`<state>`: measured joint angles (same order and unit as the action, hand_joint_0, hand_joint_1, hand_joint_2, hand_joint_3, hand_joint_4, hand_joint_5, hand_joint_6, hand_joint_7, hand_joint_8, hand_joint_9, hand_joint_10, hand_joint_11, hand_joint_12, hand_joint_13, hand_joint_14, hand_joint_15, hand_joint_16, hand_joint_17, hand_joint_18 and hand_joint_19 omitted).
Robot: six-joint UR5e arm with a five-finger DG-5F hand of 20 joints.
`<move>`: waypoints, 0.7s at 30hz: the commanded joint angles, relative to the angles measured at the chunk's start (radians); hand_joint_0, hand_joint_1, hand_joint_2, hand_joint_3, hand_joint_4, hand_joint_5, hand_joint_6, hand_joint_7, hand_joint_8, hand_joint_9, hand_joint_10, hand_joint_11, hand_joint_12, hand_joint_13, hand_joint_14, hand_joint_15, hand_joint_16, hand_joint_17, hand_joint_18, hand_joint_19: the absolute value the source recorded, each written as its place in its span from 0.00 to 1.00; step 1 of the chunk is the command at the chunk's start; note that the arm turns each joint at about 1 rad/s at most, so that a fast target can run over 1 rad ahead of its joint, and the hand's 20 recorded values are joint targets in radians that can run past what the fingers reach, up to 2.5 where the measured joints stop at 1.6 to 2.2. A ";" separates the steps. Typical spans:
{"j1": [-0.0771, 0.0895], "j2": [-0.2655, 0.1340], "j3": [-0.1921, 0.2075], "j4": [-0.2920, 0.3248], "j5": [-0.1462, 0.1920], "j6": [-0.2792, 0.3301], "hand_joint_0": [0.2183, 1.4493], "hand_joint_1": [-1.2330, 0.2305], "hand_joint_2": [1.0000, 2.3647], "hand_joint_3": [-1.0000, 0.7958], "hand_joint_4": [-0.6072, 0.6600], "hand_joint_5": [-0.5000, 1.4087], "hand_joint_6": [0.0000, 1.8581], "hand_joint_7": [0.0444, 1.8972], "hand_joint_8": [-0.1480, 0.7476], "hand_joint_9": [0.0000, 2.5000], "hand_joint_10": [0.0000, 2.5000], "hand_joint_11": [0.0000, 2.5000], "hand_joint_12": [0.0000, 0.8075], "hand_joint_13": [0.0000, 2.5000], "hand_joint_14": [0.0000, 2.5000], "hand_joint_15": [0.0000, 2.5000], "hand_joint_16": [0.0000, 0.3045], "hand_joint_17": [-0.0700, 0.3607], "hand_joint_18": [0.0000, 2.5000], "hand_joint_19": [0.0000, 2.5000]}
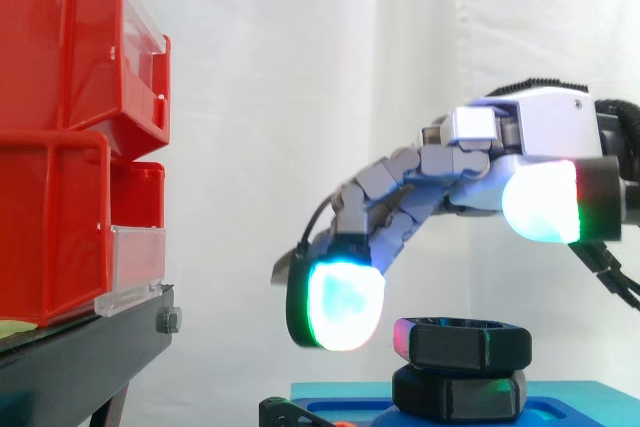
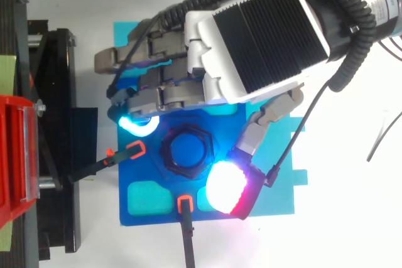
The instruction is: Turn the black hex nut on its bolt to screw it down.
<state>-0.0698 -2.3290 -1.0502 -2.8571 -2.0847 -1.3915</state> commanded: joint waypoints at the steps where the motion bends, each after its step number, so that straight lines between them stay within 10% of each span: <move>1: 0.001 0.000 0.015 -0.005 -0.001 0.000 0.15 0.71 0.00 0.28 0.79 0.20 0.27 0.61 0.59 0.28 0.00 0.18 0.52 0.19 0.00 0.04 0.21 0.49 0.26 0.15; 21: 0.068 -0.001 0.013 -0.033 0.058 -0.003 0.16 0.70 0.00 0.28 0.75 0.20 0.39 0.48 0.59 0.31 0.00 0.19 0.50 0.19 0.00 0.04 0.20 0.48 0.25 0.15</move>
<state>-0.0083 -2.3299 -1.0368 -2.8827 -2.0337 -1.3932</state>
